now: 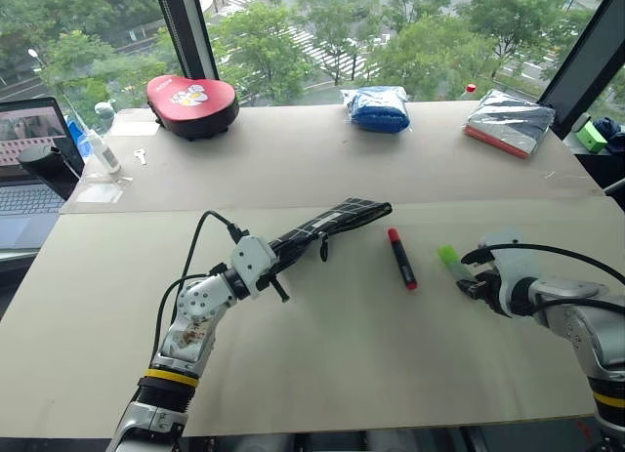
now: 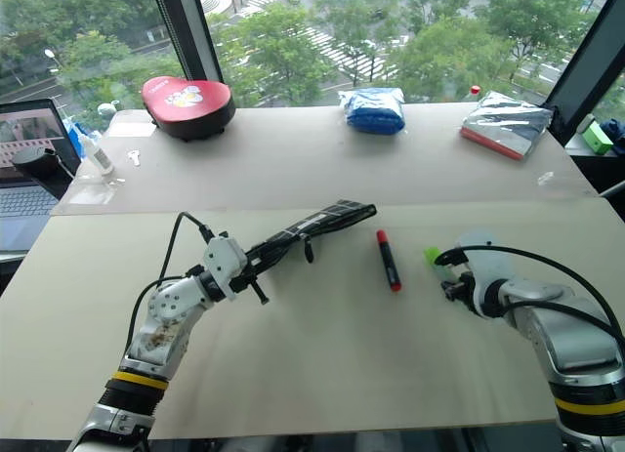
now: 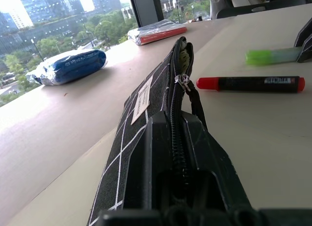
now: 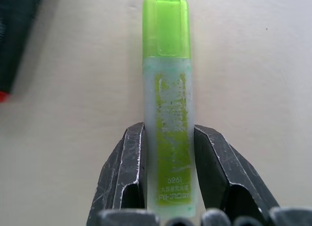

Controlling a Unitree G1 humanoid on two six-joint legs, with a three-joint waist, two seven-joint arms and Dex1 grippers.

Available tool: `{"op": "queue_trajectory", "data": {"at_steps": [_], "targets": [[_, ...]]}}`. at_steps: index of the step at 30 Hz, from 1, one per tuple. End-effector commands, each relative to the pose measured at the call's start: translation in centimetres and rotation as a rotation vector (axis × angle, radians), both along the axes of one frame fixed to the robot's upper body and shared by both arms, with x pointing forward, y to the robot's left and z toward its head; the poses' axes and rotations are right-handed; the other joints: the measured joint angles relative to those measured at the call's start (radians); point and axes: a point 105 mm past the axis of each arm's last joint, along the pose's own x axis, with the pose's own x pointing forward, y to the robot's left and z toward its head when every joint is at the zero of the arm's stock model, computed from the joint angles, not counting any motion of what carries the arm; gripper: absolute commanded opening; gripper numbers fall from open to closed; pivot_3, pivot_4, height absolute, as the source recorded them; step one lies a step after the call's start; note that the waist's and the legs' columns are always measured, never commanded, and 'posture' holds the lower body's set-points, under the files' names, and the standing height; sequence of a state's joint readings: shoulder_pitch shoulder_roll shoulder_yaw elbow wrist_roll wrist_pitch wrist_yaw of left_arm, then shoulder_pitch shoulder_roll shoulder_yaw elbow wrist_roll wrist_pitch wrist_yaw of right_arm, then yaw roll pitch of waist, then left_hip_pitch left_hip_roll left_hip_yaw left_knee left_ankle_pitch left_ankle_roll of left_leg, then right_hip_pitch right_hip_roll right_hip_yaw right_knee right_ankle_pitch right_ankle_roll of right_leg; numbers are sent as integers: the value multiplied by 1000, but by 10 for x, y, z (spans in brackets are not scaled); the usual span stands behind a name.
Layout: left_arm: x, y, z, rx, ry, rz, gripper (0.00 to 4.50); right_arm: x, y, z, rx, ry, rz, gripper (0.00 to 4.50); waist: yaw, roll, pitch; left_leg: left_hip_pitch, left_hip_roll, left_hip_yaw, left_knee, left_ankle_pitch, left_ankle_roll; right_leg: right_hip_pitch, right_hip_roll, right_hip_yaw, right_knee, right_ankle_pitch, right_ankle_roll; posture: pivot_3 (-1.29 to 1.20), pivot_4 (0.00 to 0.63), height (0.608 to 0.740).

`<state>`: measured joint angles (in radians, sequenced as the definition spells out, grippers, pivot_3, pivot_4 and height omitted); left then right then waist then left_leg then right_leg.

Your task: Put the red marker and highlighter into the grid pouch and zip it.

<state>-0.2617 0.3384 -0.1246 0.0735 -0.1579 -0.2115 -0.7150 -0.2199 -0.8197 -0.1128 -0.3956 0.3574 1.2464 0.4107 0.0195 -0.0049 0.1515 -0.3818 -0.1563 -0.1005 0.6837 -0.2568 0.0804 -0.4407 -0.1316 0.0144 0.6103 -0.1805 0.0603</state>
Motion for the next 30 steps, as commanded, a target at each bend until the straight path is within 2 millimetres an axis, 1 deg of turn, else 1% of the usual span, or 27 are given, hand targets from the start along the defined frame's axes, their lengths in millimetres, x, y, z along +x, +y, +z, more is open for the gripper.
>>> {"op": "queue_trajectory", "data": {"at_steps": [1, 3, 4, 7, 10, 12, 13, 15, 17, 19, 23, 25, 30], "targets": [[-2, 1, 12, -13, -42, 7, 0, 12, -9, 19, -45, -91, -35, 1006, 0, 0, 0, 0, 0, 0, 0, 0, 0, 0, 0, 0, 0, 0, 0, 0, 150, 740], [-2, 1, 12, -14, -42, 8, 0, 18, -12, 24, -35, -117, -65, 1006, 0, 0, 0, 0, 0, 0, 0, 0, 0, 0, 0, 0, 0, 0, 0, 0, 150, 740], [-2, 1, 12, -14, -42, 9, 0, 22, -9, 29, -23, -146, -57, 1006, -1, 0, 0, 0, 0, 0, 0, 0, 0, 0, 0, 0, 0, 0, 0, 0, 150, 740], [-2, 2, 12, -14, -41, 10, 0, 36, 4, 53, 43, -258, -19, 1006, -6, 0, 0, 0, 0, 0, 0, 0, 0, 0, 0, 0, 0, 0, 0, 0, 150, 740], [-2, 2, 12, -11, -40, 7, 0, 42, 22, 80, 138, -335, 70, 1006, -6, 0, 0, -1, 0, 0, 0, 0, 0, -1, 0, 0, 0, 0, 0, 0, 150, 740], [-1, 2, 11, -4, -41, 2, 0, 40, 37, 96, 196, -367, 166, 1006, -6, 0, 0, -1, 0, 0, 0, 0, 0, -1, 0, 0, 0, 0, 0, 0, 150, 740], [-1, 2, 12, -1, -42, 1, 0, 35, 48, 106, 197, -394, 260, 1006, -5, 0, 0, -1, 0, 0, 0, 0, 1, -1, 0, 0, 0, 0, 0, 0, 150, 740], [1, 4, 14, 3, -46, -1, 0, 25, 65, 117, 140, -419, 427, 1006, -2, 0, 0, -1, 0, -1, 0, 0, 1, -1, 0, 0, 0, 0, 0, 0, 150, 740], [3, 5, 16, 5, -52, -1, 0, 19, 78, 118, -22, -436, 585, 1006, -2, 0, 0, -3, 0, -1, 0, 0, 2, -3, 0, -1, -1, 0, 0, 0, 150, 740], [5, 5, 17, 6, -56, -1, 0, 17, 86, 112, -186, -432, 705, 1006, -5, 0, 0, -3, -1, -1, 0, 0, 2, -3, 0, -1, -1, 0, 1, 0, 150, 740], [4, 3, 18, 4, -58, -6, 0, 17, 93, 98, -375, -398, 861, 1006, -7, 0, 0, -2, 0, -1, 0, -1, 0, -2, 0, -1, -1, 0, 1, 0, 150, 740], [2, 2, 17, 4, -58, -10, 0, 25, 94, 95, -423, -403, 875, 1006, -9, -1, 0, -2, 0, 0, 0, -1, 0, -3, 0, -1, -1, 0, 1, 0, 150, 740], [1, 0, 17, 4, -58, -17, 0, 42, 96, 90, -466, -407, 866, 1006, -7, -1, 1, -3, 0, 0, 0, 0, 0, -3, 0, -1, 0, 0, 1, 0, 150, 740]]}}
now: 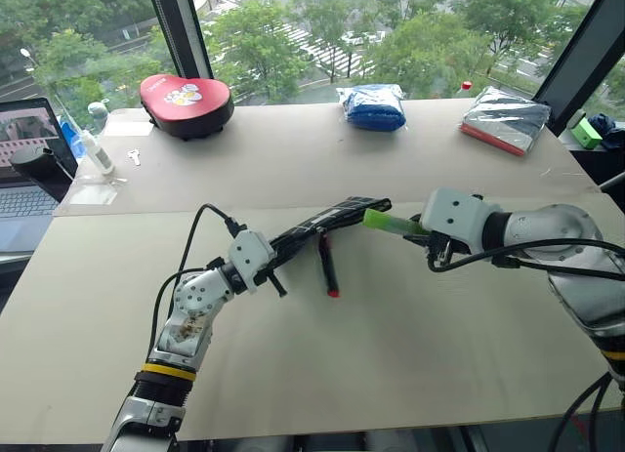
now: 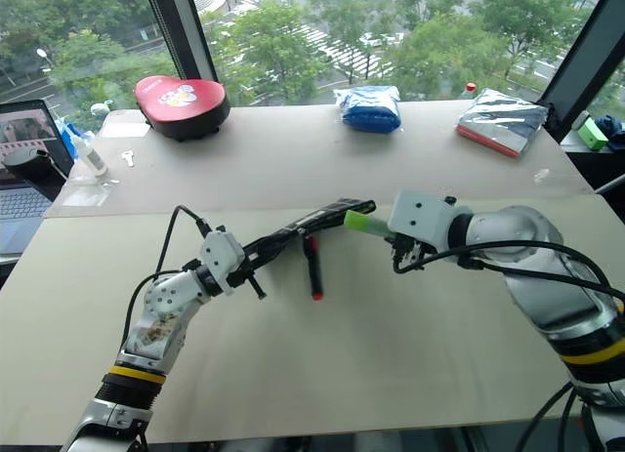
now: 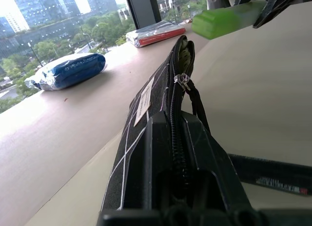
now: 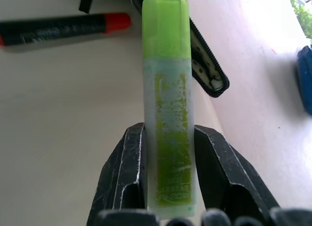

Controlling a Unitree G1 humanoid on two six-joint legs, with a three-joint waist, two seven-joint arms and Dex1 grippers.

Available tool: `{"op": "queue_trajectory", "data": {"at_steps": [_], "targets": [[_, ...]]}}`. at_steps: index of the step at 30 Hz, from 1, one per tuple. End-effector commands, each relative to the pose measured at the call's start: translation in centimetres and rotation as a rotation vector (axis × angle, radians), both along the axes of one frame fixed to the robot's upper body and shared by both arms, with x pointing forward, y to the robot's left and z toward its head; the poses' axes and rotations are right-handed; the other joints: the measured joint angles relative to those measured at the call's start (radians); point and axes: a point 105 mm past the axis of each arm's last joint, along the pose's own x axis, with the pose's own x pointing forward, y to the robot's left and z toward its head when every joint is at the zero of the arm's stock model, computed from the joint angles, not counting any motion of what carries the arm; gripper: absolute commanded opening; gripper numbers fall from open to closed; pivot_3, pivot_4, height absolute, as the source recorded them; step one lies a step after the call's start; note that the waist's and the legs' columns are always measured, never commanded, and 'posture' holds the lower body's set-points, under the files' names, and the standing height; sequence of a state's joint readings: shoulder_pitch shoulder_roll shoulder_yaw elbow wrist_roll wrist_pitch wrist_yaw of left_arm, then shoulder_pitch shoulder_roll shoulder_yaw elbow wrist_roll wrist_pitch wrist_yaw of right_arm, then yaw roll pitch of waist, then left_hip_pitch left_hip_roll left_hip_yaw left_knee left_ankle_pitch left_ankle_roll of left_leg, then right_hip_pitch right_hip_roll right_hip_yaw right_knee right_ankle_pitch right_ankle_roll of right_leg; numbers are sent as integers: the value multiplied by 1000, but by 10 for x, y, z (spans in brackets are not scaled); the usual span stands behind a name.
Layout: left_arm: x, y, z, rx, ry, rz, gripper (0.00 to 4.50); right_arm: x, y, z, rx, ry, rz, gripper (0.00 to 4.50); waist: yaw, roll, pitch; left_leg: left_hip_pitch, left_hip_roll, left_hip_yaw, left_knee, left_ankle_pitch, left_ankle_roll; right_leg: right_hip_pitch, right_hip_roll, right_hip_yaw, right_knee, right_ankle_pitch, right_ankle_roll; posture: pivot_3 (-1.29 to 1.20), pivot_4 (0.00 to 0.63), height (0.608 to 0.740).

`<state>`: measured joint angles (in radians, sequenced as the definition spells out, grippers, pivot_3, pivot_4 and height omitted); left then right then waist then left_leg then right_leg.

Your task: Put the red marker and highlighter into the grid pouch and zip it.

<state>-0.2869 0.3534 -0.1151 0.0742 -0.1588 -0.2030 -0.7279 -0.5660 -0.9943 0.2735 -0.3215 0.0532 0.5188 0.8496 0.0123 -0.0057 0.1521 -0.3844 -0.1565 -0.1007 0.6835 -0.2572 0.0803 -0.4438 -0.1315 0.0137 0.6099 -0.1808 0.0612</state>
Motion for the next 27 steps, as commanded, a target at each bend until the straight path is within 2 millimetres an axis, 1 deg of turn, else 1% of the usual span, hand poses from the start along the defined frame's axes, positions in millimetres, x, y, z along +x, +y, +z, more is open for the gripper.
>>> {"op": "queue_trajectory", "data": {"at_steps": [1, 4, 9, 16, 22, 27], "targets": [[-3, -3, 10, -12, -41, -14, 0, 9, 3, 11, -32, -64, 15, 1006, 0, 0, 0, 0, 0, 0, 0, 0, 0, 0, 0, 0, 0, 0, 0, 0, 150, 740], [-3, -3, 10, -11, -42, -16, 0, 13, 2, 10, -36, -54, 17, 1006, 2, 0, 0, -1, 0, 0, 0, 0, 0, -1, 0, 0, 0, 0, 0, 0, 150, 740], [-2, -4, 11, -15, -45, -16, 0, 13, -4, 4, -77, -38, 23, 1006, 2, 0, 0, -2, 0, 0, 0, 0, 0, -2, 0, 0, 0, 0, 0, 0, 150, 740], [-2, -3, 11, -17, -45, -13, 0, 14, -4, 8, -65, -31, 20, 1006, 1, 0, 0, -3, 0, 0, 0, 0, 0, -4, 0, 0, 1, 0, 0, 0, 150, 740], [-1, -2, 12, -16, -47, -10, 0, 6, 1, 4, -57, 13, 58, 1006, 1, 0, 0, -5, 0, 0, 0, 1, 0, -6, 0, 1, 1, 0, 0, 0, 150, 740], [0, -2, 13, -10, -53, -15, 0, 15, 1, 6, -52, -5, 31, 1006, 1, 0, 0, -5, 0, 0, 0, 1, 0, -7, 0, 1, 1, 0, 0, 0, 150, 740]]}}
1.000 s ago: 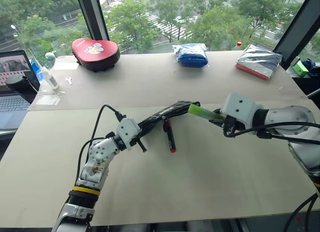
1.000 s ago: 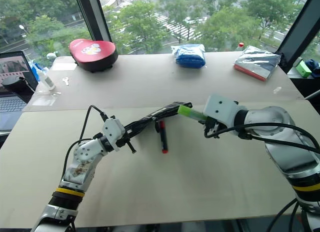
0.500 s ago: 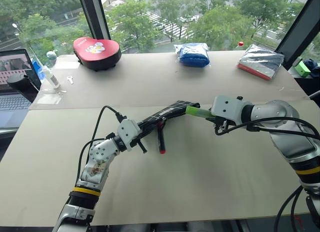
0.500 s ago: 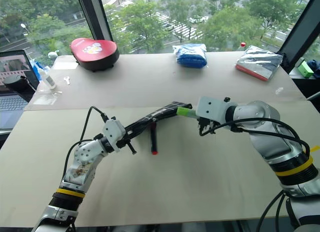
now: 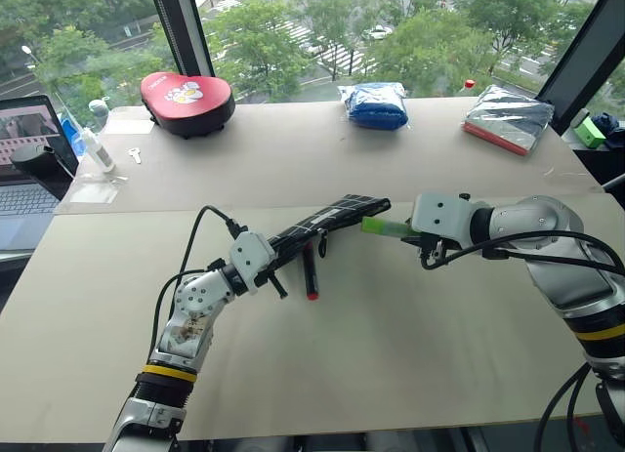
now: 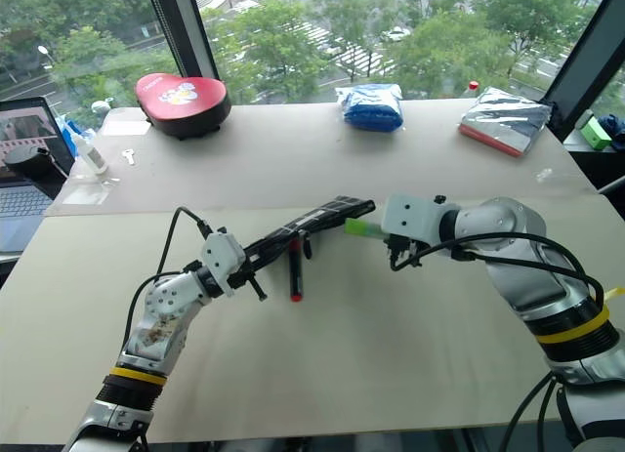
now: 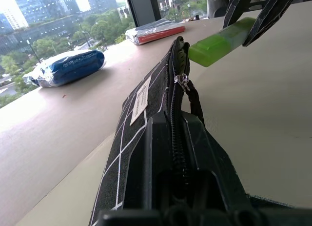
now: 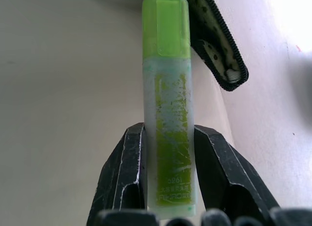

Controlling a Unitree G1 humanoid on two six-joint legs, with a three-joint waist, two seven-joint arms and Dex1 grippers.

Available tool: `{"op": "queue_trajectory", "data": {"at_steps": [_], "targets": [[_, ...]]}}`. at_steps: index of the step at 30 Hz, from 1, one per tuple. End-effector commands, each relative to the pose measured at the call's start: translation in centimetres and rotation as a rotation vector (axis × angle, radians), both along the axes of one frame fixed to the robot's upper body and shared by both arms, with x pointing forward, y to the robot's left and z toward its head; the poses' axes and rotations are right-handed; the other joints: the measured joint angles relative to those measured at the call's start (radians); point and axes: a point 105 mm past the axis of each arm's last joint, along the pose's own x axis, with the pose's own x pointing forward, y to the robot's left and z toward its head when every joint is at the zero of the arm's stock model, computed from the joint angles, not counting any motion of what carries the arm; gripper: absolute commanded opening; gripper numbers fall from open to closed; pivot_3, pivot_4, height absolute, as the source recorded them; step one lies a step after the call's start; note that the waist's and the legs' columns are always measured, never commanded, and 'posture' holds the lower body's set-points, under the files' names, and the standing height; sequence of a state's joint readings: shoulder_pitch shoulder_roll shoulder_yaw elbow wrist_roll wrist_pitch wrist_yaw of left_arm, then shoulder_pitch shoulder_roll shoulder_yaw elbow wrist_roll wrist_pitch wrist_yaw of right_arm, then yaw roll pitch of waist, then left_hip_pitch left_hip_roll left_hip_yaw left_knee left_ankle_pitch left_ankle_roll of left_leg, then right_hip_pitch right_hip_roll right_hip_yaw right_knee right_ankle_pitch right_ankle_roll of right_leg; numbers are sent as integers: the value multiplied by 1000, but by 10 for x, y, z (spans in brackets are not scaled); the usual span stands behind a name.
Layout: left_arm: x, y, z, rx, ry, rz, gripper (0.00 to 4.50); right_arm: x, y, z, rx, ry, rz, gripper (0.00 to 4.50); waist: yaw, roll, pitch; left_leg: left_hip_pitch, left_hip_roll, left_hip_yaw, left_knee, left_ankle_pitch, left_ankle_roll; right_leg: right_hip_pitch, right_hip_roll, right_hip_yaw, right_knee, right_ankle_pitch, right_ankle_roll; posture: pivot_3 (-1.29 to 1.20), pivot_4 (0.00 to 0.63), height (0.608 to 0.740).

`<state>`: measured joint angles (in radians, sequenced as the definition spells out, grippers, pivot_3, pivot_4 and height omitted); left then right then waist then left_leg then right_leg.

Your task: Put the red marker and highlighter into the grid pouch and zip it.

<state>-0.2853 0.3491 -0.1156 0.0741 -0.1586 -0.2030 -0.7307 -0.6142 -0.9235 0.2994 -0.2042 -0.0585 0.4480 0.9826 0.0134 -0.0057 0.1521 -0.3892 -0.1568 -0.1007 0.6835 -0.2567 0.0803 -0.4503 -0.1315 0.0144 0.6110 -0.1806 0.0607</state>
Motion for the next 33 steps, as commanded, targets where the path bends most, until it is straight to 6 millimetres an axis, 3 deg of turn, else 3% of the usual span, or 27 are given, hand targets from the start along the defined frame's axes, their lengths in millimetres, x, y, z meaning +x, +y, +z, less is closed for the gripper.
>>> {"op": "queue_trajectory", "data": {"at_steps": [1, 33], "targets": [[0, -1, 14, -4, -57, -13, 0, 9, 0, 20, 13, -76, -17, 1006, -1, 0, 0, 0, 0, 0, 0, 0, 0, 0, 0, 0, 0, 0, 0, 0, 150, 740], [-4, -4, 7, 29, -60, -29, 0, 17, -8, 40, 47, 16, -34, 1006, -1, 0, 0, -1, 0, 0, 0, 1, 1, -2, 0, 0, 0, 0, 0, 0, 150, 740]]}}
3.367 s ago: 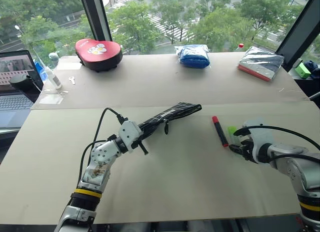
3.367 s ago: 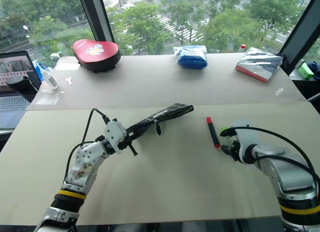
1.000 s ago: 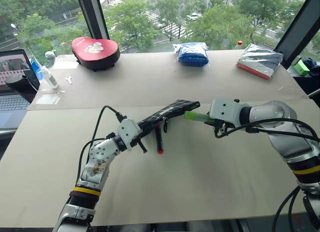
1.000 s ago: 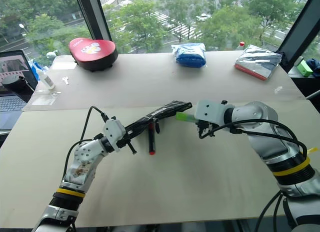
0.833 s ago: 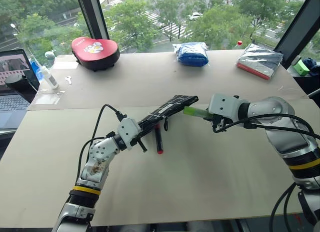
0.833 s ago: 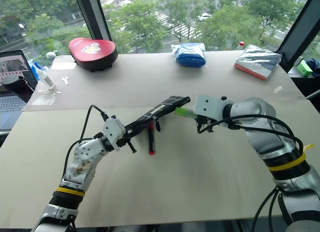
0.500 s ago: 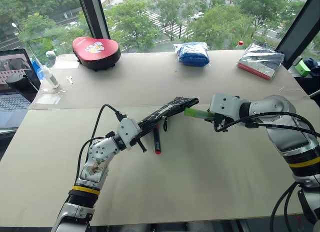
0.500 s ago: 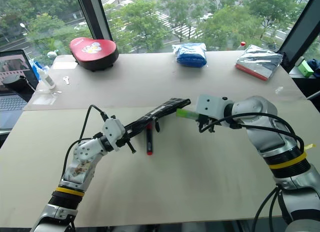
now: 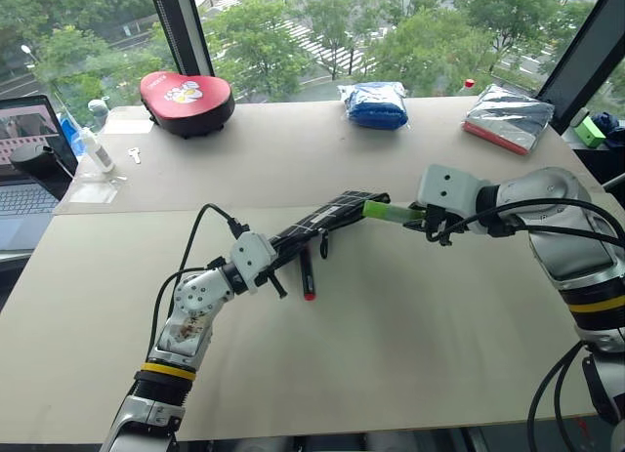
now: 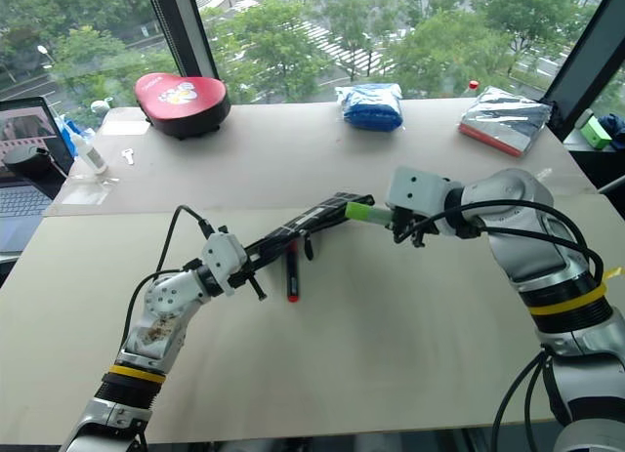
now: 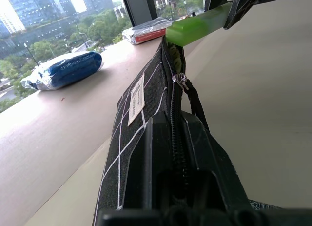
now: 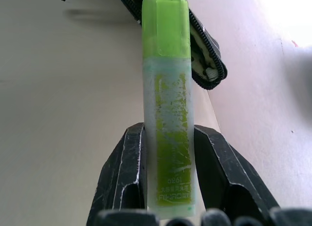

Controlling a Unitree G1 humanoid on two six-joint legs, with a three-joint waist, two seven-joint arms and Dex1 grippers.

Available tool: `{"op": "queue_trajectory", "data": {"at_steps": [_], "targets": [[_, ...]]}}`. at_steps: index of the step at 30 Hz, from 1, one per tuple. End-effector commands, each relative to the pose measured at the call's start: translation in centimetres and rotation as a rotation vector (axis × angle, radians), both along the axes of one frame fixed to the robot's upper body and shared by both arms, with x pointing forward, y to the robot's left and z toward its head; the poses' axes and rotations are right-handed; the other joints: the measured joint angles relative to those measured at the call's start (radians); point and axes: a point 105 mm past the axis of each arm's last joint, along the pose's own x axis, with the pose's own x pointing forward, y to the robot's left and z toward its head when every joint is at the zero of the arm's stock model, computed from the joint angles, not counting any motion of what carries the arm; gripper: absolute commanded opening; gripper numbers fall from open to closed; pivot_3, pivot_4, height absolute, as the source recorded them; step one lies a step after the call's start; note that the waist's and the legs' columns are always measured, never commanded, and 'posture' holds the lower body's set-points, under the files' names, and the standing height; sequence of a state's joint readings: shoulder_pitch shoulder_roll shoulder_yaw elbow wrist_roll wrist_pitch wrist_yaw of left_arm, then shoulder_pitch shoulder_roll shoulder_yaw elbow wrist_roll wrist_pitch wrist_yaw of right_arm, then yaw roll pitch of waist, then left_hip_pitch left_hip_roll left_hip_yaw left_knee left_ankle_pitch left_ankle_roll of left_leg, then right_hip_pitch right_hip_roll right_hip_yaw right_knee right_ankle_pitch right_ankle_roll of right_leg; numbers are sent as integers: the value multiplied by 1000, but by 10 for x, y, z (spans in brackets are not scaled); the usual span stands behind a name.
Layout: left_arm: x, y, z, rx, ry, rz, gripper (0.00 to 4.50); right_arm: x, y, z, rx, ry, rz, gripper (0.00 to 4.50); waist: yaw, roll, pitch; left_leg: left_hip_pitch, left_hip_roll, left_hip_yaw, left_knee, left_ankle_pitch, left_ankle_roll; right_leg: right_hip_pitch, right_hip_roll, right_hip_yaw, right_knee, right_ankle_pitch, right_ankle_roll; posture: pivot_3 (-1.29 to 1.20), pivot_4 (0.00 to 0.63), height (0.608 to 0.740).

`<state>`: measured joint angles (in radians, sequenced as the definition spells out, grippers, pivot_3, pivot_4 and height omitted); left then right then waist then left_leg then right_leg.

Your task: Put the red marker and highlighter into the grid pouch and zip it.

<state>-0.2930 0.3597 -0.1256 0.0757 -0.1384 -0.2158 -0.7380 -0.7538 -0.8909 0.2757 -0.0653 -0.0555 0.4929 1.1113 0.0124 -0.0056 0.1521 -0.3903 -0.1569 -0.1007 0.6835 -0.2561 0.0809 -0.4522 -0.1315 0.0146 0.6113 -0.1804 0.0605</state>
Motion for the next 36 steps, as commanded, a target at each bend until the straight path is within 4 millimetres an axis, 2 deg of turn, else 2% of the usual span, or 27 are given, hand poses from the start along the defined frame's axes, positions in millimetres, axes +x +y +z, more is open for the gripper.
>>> {"op": "queue_trajectory", "data": {"at_steps": [1, 7, 16, 19, 23, 26, 30, 33, 36], "targets": [[-3, -3, 7, -5, -43, -17, 0, 2, -1, 18, 0, -51, 0, 1006, 0, 0, 0, 0, 0, 0, 0, 0, 0, 0, 0, 0, 0, 0, 0, 0, 150, 740], [-3, -5, 10, -18, -47, -17, 0, 1, 5, 5, -39, -47, 20, 1006, 0, 0, 0, 0, 0, 0, 0, 0, 0, 0, 0, 0, 0, 0, 0, 0, 150, 740], [-3, -5, 11, -29, -41, -15, 0, 5, 13, -1, -75, -69, 31, 1006, 0, 0, 0, 0, 0, 0, 0, 0, 0, -1, 0, 0, 1, 0, 0, 0, 150, 740], [-3, -5, 11, -29, -39, -18, 0, 6, 25, -1, -116, -112, 81, 1006, -1, 0, 0, 0, 0, 0, 0, 1, 1, -1, 0, 0, 1, 0, 0, 0, 150, 740], [-2, -7, 11, -30, -38, -25, 0, 1, 59, -7, -195, -204, 228, 1006, -3, 0, 0, -1, 0, 0, 0, 1, 2, -2, 0, 0, 1, 0, 0, 0, 150, 740], [-1, -7, 11, -32, -40, -26, 0, -4, 75, -14, -210, -234, 291, 1006, -3, 0, 0, -1, 0, 0, 0, 2, 1, -2, 0, 0, 2, 0, 0, 0, 150, 740], [0, -7, 12, -35, -41, -26, 0, -3, 86, -16, -230, -299, 334, 1006, 1, 0, 0, -1, -1, 0, 1, 2, 2, -2, 0, 0, 2, 0, 0, 0, 150, 740], [-1, -8, 12, -38, -43, -26, 0, 1, 103, -11, -215, -428, 398, 1006, -2, 0, 0, 0, -1, 0, 1, 2, 1, -2, 0, 0, 2, 0, 0, 0, 150, 740], [-1, -8, 12, -41, -44, -25, 0, 6, 111, -9, -209, -511, 421, 1006, -3, 0, 0, 0, -1, 0, 1, 2, 1, -3, 0, 0, 3, 0, 0, 0, 150, 740]]}}
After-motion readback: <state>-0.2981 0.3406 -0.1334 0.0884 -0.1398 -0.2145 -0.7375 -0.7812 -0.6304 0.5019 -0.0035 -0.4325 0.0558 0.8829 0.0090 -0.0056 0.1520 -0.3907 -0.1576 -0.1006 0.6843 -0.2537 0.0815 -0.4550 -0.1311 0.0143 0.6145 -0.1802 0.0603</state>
